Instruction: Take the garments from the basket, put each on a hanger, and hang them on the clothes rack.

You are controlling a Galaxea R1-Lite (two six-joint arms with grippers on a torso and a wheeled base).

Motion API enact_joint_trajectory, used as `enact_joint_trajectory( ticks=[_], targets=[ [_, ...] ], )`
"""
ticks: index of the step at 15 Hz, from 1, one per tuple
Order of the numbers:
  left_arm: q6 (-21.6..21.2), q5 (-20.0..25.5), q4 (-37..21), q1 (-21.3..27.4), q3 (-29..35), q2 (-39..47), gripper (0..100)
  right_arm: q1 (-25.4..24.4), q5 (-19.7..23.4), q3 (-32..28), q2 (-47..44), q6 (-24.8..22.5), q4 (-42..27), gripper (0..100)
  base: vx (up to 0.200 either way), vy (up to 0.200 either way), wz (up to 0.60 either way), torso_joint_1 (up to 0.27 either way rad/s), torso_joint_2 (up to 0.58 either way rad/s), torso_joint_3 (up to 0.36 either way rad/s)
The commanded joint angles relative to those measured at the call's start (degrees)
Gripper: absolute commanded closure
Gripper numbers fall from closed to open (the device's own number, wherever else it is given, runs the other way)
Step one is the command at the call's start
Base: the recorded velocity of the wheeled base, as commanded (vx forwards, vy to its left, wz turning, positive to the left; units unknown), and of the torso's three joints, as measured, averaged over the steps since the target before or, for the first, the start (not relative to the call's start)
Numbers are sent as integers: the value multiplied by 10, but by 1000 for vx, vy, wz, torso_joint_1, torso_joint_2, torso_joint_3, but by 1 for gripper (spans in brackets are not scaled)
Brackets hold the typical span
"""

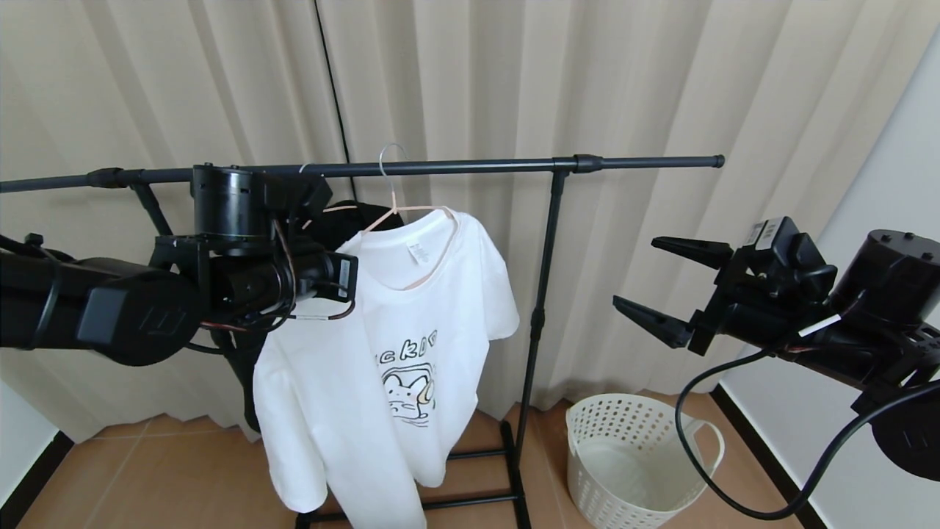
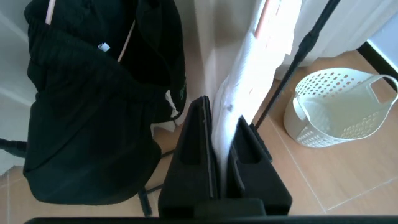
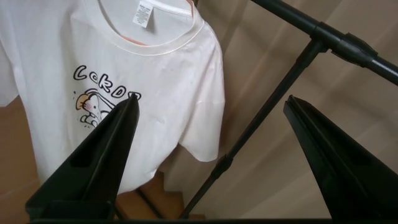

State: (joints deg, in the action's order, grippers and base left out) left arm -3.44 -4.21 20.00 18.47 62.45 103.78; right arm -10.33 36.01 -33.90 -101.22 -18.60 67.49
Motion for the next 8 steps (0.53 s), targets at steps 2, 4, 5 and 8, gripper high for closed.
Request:
enact_joint_trajectory(
  ticks=[2,4,5,8],
  targets=[
    [5,-19,1,0,36,45,100,1,0,-2,-2,0,-1,0,0,0,0,0,0,0],
    [23,-20,1,1,63,69,100,1,0,-2,-5,0,-1,0,0,0,0,0,0,0],
    [31,-20,0,1,79,84,100,0,0,-2,-5,0,-1,0,0,0,0,0,0,0],
    [41,-22,0,0,119,115,100,1,-1,-2,-6,0,-1,0,0,0,0,0,0,0]
  ],
)
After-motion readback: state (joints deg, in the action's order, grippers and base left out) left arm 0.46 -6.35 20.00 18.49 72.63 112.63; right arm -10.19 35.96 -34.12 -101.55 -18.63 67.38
